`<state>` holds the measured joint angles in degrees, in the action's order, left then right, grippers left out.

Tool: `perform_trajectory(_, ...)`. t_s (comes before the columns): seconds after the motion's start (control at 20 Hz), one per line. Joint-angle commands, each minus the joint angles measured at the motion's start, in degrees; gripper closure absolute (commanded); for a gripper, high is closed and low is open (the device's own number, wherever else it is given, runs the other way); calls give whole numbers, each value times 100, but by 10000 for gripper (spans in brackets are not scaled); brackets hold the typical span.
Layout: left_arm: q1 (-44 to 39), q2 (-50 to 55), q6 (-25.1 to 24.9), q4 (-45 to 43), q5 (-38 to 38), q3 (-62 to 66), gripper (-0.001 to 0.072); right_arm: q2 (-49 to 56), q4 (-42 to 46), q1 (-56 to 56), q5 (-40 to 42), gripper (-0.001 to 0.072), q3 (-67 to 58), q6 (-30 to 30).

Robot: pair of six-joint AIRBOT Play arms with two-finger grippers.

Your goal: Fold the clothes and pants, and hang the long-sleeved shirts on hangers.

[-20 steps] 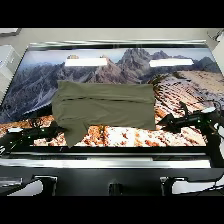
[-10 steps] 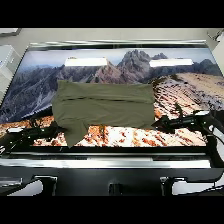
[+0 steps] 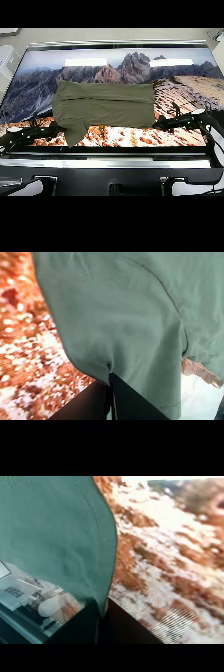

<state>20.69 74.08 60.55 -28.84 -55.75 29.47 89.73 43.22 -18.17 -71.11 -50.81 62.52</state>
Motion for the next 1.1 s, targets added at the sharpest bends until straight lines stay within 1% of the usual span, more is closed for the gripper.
perform_trajectory(0.0, 7, -72, -55, -9, -273, 181, 692, -385, -61, 22, -459, 682, -2, -46)
perform_trajectory(0.15, -61, -87, -46, -17, -575, 741, 693, -942, -59, 24, -494, 683, -2, -37)
perform_trajectory(0.2, -146, -85, 55, -140, -601, 1032, 693, -1115, -46, 63, -455, 683, -13, -31)
perform_trajectory(0.3, -385, -76, 393, -662, -581, 1711, 694, -1419, 177, 323, -232, 684, -42, 275)
perform_trajectory(0.45, -743, -22, 894, -1427, -431, 2704, 694, -1521, 1012, 1174, 245, 684, -544, 1075)
perform_trajectory(0.55, -861, 81, 1008, -1563, -282, 3202, 694, -1519, 1873, 1814, 892, 684, -1128, 1696)
perform_trajectory(0.6, -885, 175, 1025, -1563, -247, 3405, 694, -1502, 2361, 2063, 1248, 684, -1405, 2107)
perform_trajectory(0.65, -901, 304, 1049, -1565, -240, 3609, 694, -1425, 2804, 2216, 1523, 684, -1696, 2577)
perform_trajectory(0.7, -901, 444, 1088, -1561, -221, 3775, 695, -1276, 3029, 2236, 1600, 684, -1961, 2983)
perform_trajectory(0.8, -898, 754, 1104, -1561, -74, 4089, 695, -896, 3386, 2227, 1578, 684, -2396, 3458)
perform_trajectory(1.05, -898, 1823, 1154, -1561, 46, 5110, 694, 133, 3427, 2229, 1604, 684, -3283, 3574)
